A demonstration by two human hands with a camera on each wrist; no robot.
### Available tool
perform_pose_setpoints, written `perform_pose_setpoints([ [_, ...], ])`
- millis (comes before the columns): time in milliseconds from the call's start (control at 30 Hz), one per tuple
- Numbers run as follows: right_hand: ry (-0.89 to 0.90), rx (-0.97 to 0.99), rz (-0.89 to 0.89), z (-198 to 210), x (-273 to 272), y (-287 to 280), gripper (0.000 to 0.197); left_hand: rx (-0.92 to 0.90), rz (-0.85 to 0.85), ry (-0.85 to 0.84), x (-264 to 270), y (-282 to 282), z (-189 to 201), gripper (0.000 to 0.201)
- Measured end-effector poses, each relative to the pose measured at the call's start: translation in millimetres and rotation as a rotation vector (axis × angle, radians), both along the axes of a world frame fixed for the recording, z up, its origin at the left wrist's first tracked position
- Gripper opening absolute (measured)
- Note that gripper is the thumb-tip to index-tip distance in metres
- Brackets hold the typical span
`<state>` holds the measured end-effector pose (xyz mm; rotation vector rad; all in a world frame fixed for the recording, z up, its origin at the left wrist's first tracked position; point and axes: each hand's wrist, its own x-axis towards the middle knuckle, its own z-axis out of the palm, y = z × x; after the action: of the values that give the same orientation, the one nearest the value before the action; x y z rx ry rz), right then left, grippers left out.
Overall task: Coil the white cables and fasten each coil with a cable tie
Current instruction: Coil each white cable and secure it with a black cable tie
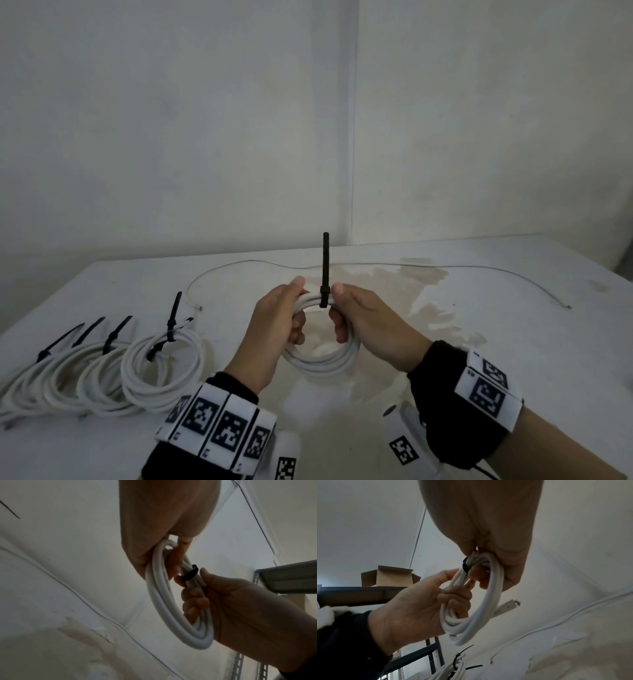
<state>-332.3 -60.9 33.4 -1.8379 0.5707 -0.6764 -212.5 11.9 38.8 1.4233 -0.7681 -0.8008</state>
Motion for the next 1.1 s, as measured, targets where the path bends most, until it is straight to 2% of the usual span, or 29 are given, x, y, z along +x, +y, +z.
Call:
perform_pose_setpoints([
  [100, -0.017, 0.067, -0.025, -5, 13, -1, 0.034, 0.032, -0.055, -0.005, 13, 13, -2, 0.033],
  [233, -0.086, 0.204, -0.058, -13, 31, -2, 0.033, 0.029, -0.093, -0.060, 39, 34, -9, 0.023],
  [400, -0.086, 0.237, -0.042, -26, 57, 9, 0.031, 0.001, 0.016, -0.171, 60, 51, -19, 0.020],
  [600, -0.006, 0.276, 0.029, -34, 86, 20, 0.029, 0.050, 0.143, -0.326, 89, 63, -27, 0.019],
  [833, 0.018, 0.309, 0.090, -32, 108, 26, 0.028, 0.074, 0.198, -0.321, 116, 73, -27, 0.017],
  [1100, 0.231, 0.309, 0.156, -43, 131, 28, 0.044, 0.221, 0.226, -0.342, 144, 79, -41, 0.020],
])
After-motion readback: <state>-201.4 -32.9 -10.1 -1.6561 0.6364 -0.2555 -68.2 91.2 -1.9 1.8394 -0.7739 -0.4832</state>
